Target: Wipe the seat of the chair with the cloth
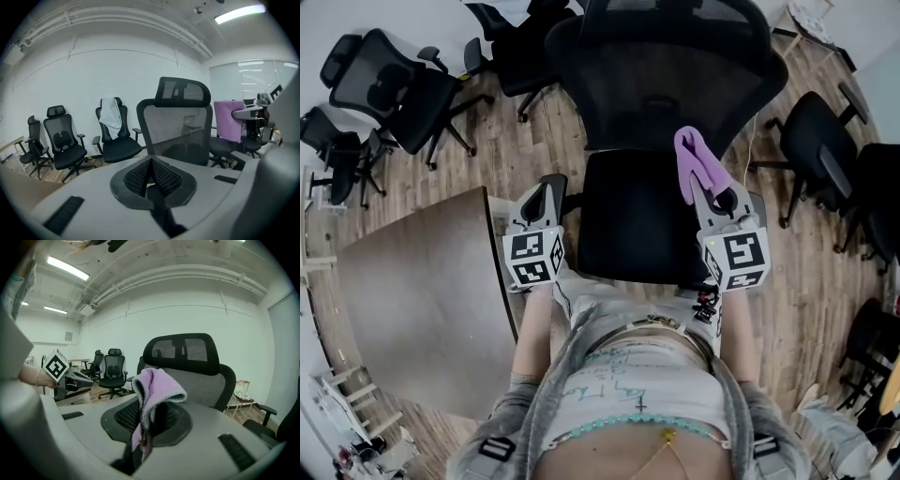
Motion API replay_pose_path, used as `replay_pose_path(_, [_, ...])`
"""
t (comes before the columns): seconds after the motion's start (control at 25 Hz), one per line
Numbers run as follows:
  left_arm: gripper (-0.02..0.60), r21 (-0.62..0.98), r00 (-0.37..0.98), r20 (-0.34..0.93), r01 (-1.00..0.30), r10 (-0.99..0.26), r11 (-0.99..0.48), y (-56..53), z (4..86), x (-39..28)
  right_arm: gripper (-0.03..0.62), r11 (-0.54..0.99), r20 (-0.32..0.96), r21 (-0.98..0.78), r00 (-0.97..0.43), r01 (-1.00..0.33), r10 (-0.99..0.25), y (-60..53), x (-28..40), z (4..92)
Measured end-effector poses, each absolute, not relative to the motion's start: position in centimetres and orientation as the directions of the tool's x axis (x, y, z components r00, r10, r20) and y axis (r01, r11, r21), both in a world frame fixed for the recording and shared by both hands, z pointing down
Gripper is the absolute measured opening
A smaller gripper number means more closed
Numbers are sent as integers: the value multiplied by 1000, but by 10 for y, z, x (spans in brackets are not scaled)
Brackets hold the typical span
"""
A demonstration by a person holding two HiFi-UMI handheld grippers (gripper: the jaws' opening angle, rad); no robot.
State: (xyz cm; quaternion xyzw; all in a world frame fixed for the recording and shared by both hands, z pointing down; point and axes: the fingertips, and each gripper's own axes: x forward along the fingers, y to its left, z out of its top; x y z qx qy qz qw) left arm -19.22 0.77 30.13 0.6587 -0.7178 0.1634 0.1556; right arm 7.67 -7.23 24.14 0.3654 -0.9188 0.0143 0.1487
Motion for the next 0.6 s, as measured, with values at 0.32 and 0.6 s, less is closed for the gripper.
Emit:
replay_pose_path(0.32, [8, -45, -87, 512, -996, -855, 75, -3, 342, -208, 48, 711, 311, 86, -659, -698, -685, -74, 88, 251])
replay_pose_path(0.6, [8, -67, -81, 556, -996, -827, 52, -14, 371, -210, 48, 681, 326, 80, -627, -728, -708, -75, 105, 256])
